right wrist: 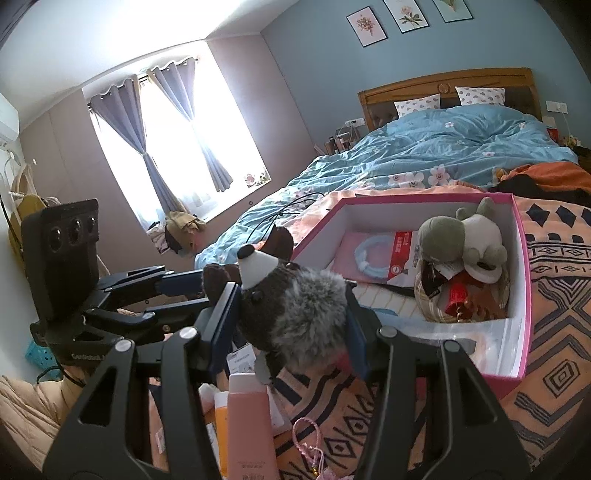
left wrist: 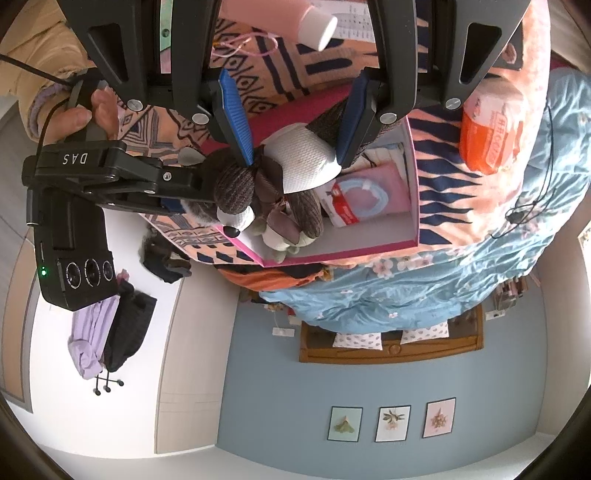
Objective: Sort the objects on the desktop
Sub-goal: 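Carry the teddy bear with both grippers over the pink box, then lower the teddy bear with both grippers into the pink box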
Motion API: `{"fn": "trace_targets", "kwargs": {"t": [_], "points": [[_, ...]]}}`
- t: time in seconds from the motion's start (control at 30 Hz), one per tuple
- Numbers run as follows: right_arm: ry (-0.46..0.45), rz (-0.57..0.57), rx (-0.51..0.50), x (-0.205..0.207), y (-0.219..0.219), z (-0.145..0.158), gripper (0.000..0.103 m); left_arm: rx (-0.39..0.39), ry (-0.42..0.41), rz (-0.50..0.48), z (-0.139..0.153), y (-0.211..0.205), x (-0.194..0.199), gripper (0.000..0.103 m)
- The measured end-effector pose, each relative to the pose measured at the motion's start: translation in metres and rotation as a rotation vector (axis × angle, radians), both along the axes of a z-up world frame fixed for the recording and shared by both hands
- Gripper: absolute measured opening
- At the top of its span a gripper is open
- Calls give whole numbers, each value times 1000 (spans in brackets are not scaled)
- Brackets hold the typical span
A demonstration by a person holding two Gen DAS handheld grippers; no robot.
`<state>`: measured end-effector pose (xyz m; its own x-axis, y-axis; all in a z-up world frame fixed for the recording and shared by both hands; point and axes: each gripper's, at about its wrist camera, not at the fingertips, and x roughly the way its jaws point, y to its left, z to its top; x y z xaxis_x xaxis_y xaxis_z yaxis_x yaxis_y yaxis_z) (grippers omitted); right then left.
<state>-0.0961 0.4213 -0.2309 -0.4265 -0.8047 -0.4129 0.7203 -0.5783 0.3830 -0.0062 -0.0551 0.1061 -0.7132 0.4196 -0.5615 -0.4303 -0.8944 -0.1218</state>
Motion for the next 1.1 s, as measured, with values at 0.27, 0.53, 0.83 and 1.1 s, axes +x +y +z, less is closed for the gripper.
{"fn": "trace_targets", "kwargs": {"t": [0.27, 0.53, 0.83, 1.1], "points": [[-8, -1, -11, -15, -1, 2, 55, 2, 0, 6, 4, 1, -12, 47], [-6, -5, -12, -23, -3, 3, 55, -4, 6, 7, 7, 1, -20, 47], [-16, -10, -17, -34, -4, 7, 55, -8, 10, 10, 10, 2, -34, 47], [-21, -17, -14, -41, -6, 8, 55, -10, 7, 10, 11, 3, -41, 47]]}}
